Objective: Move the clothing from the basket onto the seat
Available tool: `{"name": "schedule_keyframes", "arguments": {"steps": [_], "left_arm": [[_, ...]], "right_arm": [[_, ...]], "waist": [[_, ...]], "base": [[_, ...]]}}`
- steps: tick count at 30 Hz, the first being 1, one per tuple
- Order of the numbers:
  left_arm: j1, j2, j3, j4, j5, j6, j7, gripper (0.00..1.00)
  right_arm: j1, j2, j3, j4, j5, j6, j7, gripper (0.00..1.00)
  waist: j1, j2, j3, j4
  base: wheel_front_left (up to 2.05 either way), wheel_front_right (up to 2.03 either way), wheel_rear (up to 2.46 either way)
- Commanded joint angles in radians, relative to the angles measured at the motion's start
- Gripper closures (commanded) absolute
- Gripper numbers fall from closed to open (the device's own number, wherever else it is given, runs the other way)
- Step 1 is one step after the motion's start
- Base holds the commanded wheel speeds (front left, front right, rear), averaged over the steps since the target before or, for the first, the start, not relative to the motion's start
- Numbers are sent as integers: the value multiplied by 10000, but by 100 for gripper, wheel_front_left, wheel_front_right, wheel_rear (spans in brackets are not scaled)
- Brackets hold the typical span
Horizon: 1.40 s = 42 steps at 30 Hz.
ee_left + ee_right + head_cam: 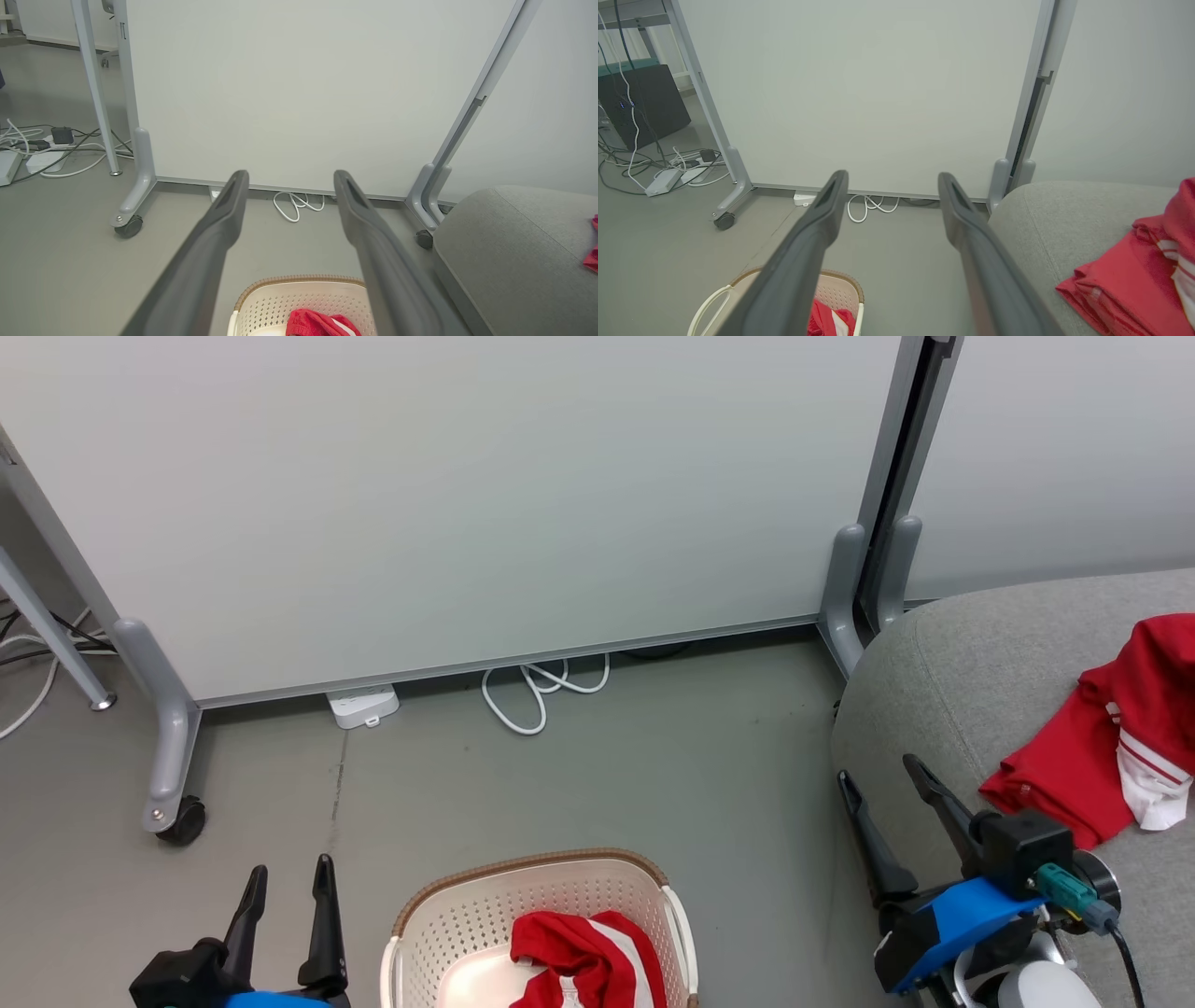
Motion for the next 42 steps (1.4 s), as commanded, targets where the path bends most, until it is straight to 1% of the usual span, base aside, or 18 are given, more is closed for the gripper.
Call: {"name": "schedule_keyframes", "arguments": {"steps": [1, 10, 17, 25, 29, 32, 35, 42], "left_arm": [[105, -6, 118, 82, 39, -73, -26, 0], [208, -135, 412, 175, 146, -123, -26, 0], [120, -214, 457, 150, 264, -156, -26, 0], [105, -285, 359, 219, 330, -161, -28, 0], [39, -183, 122, 334, 292, -162, -26, 0], [-338, -8, -192, 427, 297, -163, -26, 0], [-871, 199, -587, 609, 299, -164, -26, 0], [-2959, 811, -1895, 1407, 233, -165, 167, 0]], "right_arm": [[274, 85, 5, -201, -110, 1, 124, 0], [517, 240, -25, -703, -212, 1, 399, 0], [573, 315, -79, -783, -173, 1, 458, 0], [484, 380, 23, -652, -70, 1, 415, 0], [263, 360, 119, -755, -45, 1, 439, 0], [-154, 253, 221, -1063, -91, 1, 506, 0], [-647, 178, 255, -1419, -148, 1, 499, 0], [-1931, 9, 251, -2226, -262, 1, 430, 0]], "waist": [[2, -1, -59, 74], [2, -1, -12, -11], [2, -1, 65, -102], [2, -1, 154, -180], [2, -1, 396, -368], [2, -1, 1090, -630], [2, -1, 2053, -937], [2, -1, 4772, -1614]], "base": [[0, 0, 0], [0, 0, 0], [0, 0, 0], [0, 0, 0], [0, 0, 0], [0, 0, 0], [0, 0, 0], [0, 0, 0]]}}
